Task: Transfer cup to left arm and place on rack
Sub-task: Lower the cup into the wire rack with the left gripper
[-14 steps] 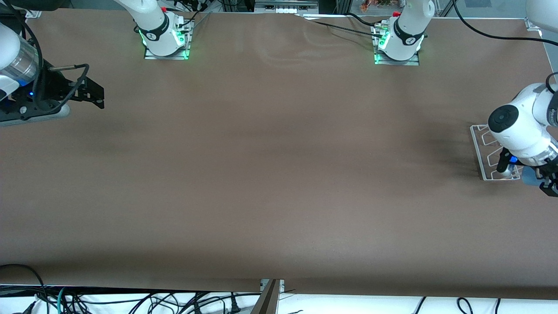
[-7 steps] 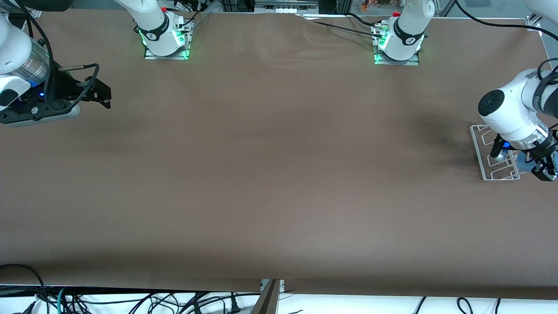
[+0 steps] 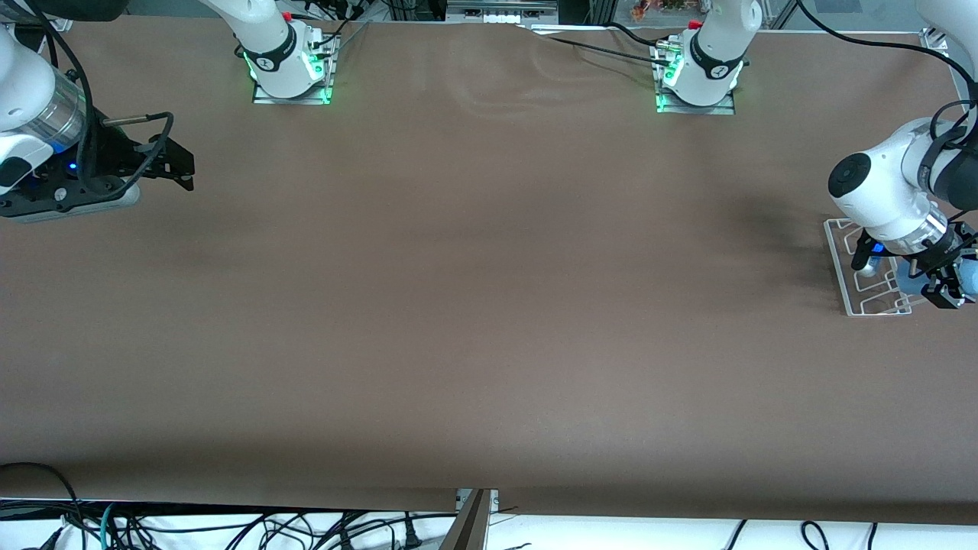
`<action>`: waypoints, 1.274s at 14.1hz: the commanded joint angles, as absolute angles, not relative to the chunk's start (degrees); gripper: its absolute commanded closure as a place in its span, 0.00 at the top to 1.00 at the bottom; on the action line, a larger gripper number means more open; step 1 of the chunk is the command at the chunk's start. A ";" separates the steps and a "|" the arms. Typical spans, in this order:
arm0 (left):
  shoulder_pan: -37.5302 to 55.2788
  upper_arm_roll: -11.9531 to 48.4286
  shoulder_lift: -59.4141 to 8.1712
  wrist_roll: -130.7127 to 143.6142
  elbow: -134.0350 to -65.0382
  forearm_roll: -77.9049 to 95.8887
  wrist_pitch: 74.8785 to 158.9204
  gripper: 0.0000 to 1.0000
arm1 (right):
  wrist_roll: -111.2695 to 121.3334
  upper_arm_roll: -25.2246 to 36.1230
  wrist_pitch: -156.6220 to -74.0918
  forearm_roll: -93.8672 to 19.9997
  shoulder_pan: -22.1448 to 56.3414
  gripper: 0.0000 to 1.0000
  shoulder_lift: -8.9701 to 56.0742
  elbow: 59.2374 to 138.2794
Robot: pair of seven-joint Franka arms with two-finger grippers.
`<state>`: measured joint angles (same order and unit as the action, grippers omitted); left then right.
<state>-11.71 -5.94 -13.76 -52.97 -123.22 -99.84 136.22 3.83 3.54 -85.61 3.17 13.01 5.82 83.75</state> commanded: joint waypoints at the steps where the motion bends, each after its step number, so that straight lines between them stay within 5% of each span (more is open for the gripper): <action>1: -11.51 -6.24 -12.83 -51.24 -125.15 -101.60 136.76 0.00 | 4.13 3.43 -85.96 3.87 13.18 1.00 5.71 83.76; 6: -11.51 -6.24 -13.36 -50.89 -125.51 -102.92 136.76 0.00 | 4.13 3.43 -85.87 3.87 13.18 1.00 5.71 83.76; 7: -11.51 -6.24 -13.27 -51.06 -125.42 -102.92 136.76 0.61 | 4.13 3.43 -85.87 3.87 13.18 1.00 5.71 83.76; 8: -11.51 -6.24 -13.27 -51.76 -125.25 -102.83 136.76 1.00 | 4.13 3.43 -85.87 3.87 13.18 1.00 5.63 83.76; 15: -11.51 -6.15 -11.87 -51.42 -124.10 -96.79 136.41 1.00 | 3.43 3.34 -86.13 3.78 13.27 1.00 5.63 83.76; 18: -10.90 -6.15 -9.76 -51.59 -120.07 -80.75 135.27 1.00 | 3.52 3.43 -86.13 3.87 13.18 1.00 5.71 83.85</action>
<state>-11.58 -5.92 -12.04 -51.00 -122.34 -89.19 136.11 3.82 3.51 -85.90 3.17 13.05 5.86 83.75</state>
